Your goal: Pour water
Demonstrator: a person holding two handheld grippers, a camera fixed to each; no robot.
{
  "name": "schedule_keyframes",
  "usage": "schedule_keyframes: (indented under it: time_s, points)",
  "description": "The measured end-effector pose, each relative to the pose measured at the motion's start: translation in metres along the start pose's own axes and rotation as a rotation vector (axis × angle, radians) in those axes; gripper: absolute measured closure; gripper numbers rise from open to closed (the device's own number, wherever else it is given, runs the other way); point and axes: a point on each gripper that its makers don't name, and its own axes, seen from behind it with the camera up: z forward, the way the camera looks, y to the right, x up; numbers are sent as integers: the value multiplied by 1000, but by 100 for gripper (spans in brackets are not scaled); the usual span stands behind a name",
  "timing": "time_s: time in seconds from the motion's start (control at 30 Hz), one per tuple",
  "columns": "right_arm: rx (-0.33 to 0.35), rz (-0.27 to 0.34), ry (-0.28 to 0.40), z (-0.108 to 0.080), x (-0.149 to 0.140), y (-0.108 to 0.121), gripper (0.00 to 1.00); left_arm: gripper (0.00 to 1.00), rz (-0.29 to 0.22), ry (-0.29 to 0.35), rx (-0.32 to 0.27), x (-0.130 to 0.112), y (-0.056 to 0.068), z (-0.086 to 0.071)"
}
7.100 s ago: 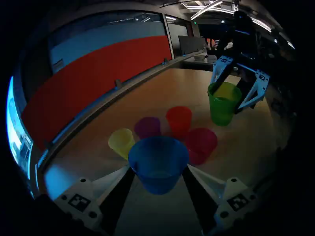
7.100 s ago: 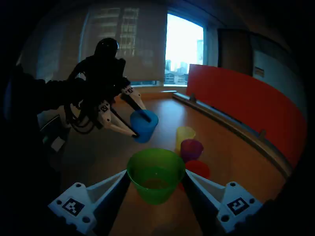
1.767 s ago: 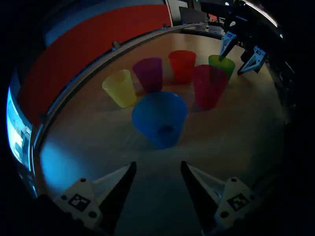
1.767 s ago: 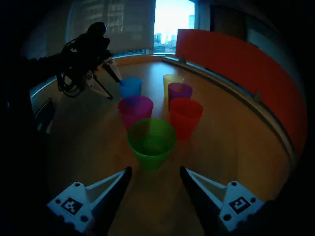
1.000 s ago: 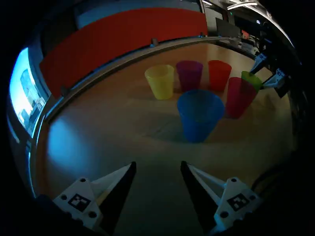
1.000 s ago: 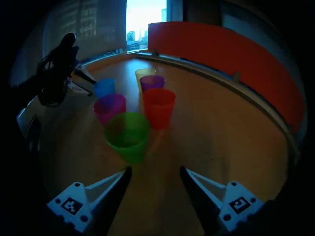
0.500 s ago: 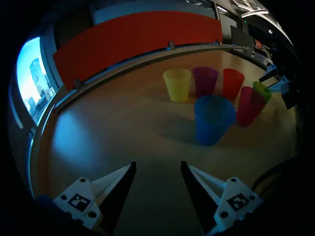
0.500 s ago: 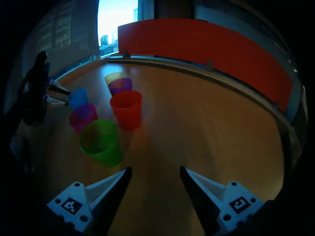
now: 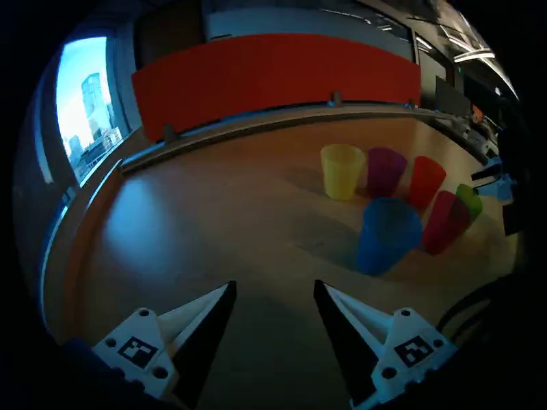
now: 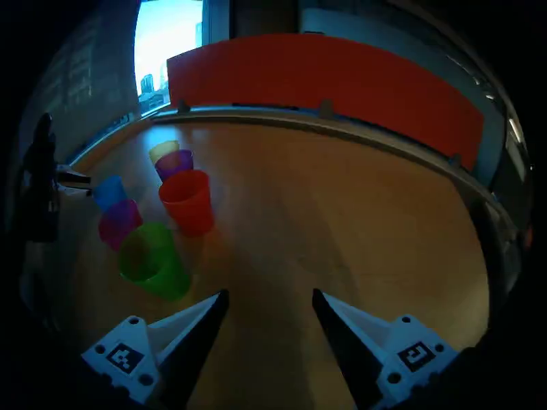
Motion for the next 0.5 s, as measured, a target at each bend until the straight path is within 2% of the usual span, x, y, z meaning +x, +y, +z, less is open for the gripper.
schedule_keyframes:
  time_s: [0.1, 0.27, 0.4, 0.5]
  points:
    - [-25, 8, 27, -1, 4, 1, 6, 17, -45, 19, 21, 0, -3, -4]
    - [-64, 7, 80, -3, 11, 2, 5, 17, -101, 59, 31, 3, 0, -10]
    - [-103, -17, 122, -7, 18, 3, 6, 17, -133, 103, 59, 9, -1, -15]
    - [-122, -37, 162, -10, 25, 2, 5, 17, -163, 139, 59, 16, 1, -19]
